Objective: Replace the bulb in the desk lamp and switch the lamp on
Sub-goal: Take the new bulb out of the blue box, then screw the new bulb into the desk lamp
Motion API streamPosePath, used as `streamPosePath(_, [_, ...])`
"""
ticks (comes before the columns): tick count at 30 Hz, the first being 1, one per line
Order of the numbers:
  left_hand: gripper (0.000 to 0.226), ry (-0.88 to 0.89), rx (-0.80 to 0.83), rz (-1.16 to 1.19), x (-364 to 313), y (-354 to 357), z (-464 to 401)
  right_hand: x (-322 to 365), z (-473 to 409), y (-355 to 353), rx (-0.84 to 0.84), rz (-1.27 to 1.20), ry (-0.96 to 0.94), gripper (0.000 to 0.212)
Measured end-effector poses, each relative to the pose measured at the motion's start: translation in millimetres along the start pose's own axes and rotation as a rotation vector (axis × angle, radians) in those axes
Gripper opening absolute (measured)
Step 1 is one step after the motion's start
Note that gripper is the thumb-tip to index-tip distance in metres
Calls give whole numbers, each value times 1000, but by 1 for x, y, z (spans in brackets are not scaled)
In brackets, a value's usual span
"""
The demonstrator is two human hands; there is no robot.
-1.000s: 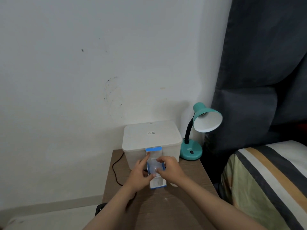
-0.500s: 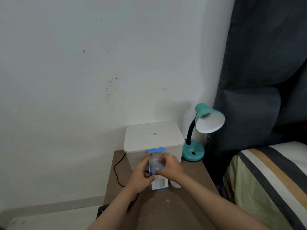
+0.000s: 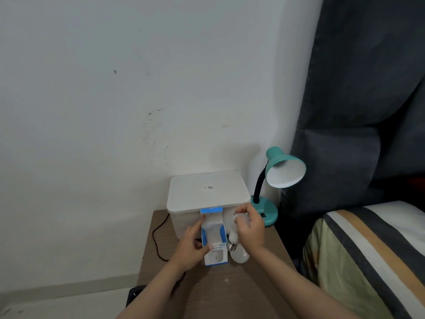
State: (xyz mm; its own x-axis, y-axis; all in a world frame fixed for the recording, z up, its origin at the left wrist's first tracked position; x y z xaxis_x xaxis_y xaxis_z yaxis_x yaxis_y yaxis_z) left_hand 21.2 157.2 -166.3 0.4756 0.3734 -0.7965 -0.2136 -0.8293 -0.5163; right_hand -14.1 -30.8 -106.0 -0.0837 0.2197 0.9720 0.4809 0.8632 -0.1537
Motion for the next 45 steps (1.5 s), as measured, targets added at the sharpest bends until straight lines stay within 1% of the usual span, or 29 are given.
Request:
streamPosePath(2, [80, -6, -3, 1, -1, 1, 1, 1, -4, 1, -4, 113, -16, 15])
streamPosePath(5, [80, -6, -5, 6, -4, 1, 2, 6, -6, 8, 58, 309, 20, 4])
streamPosePath(9, [79, -11, -8, 20, -8, -1, 4, 10, -10, 17, 100, 466, -37, 28])
streamPosePath(11, [77, -7, -2, 14, -9, -1, 6, 12, -14, 22, 112, 504, -51, 32])
streamPosePath(13, [73, -6, -10, 20, -12, 1, 7, 12, -16, 25, 132, 540, -40, 29])
streamPosePath(16, [56, -29, -64, 25, -17, 4, 10, 10, -16, 27, 145, 567, -39, 19])
streamPosePath(18, [45, -56, -106, 36, -19, 6, 11, 7, -15, 26, 147, 579, -51, 17])
streamPosePath(23, [45, -69, -155, 45, -23, 7, 14, -5, -3, 20, 191, 564, -26, 16])
streamPosePath(27, [51, -54, -195, 28, -26, 6, 16, -13, 8, 16, 208, 614, -16, 17])
streamPosePath(30, [52, -37, -200, -37, -27, 6, 16, -16, 14, 16, 225, 686, 14, 17])
streamPosePath(32, [44, -18, -186, -93, -27, 6, 16, -19, 17, 18, 264, 742, 41, 20])
streamPosePath(35, [26, -27, -181, -155, -26, 7, 17, -20, 20, 21, 297, 804, 66, 23])
streamPosePath(37, [20, -22, -171, -190, -25, 7, 16, -21, 20, 22, 307, 811, 78, 25])
streamPosePath(40, [18, -12, -169, -199, -26, 7, 16, -21, 19, 20, 304, 765, 117, 27])
streamPosePath(43, [19, -7, -164, -206, -26, 8, 16, -16, 20, 12, 281, 597, 195, 30])
streamPosePath(45, [22, 0, -172, -223, -28, 9, 17, -12, 19, 3, 243, 432, 299, 34])
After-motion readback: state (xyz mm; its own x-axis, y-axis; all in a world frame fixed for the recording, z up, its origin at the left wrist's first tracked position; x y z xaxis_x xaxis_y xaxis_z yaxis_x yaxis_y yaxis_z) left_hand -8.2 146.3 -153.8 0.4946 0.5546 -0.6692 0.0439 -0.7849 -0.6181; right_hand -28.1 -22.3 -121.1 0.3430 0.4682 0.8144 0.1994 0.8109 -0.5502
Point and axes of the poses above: each hand's wrist, its own z-axis away from the middle knuckle, its own y-axis out of the palm, x = y × z, the point moved 3 cm from there along -z, towards the middle knuckle, and after that the axes turned 13 degrees about y, right-handed, at the moved point
